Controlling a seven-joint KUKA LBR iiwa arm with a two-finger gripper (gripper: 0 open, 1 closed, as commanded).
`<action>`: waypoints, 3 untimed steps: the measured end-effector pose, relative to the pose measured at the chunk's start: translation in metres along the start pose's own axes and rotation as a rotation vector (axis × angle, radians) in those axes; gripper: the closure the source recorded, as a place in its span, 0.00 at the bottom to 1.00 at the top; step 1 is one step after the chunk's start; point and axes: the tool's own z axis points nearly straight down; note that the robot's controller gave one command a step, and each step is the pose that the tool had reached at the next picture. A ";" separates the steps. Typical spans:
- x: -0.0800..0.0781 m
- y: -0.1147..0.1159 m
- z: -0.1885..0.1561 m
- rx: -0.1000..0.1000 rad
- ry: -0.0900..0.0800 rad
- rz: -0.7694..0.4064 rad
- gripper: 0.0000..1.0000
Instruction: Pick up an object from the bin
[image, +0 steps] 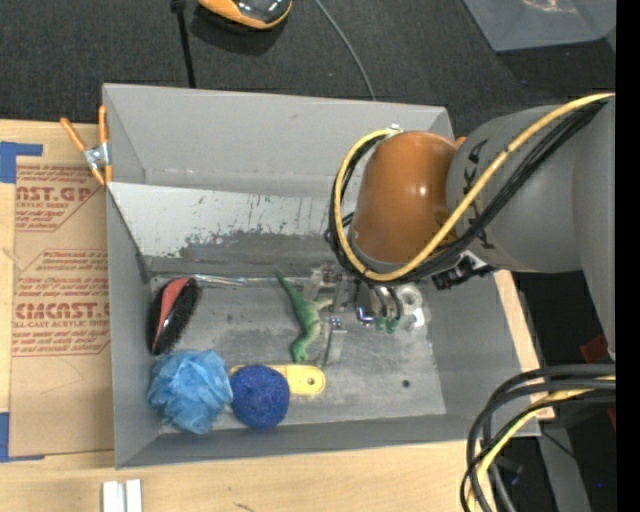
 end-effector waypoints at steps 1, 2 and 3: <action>0.011 0.028 0.023 0.001 -0.006 -0.101 0.00; 0.024 0.012 0.038 -0.003 -0.002 -0.199 0.00; 0.007 0.011 0.071 0.003 -0.008 -0.111 0.00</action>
Offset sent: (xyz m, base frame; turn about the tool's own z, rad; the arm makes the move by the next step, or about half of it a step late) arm -0.0330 -0.0247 -0.0507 -0.1101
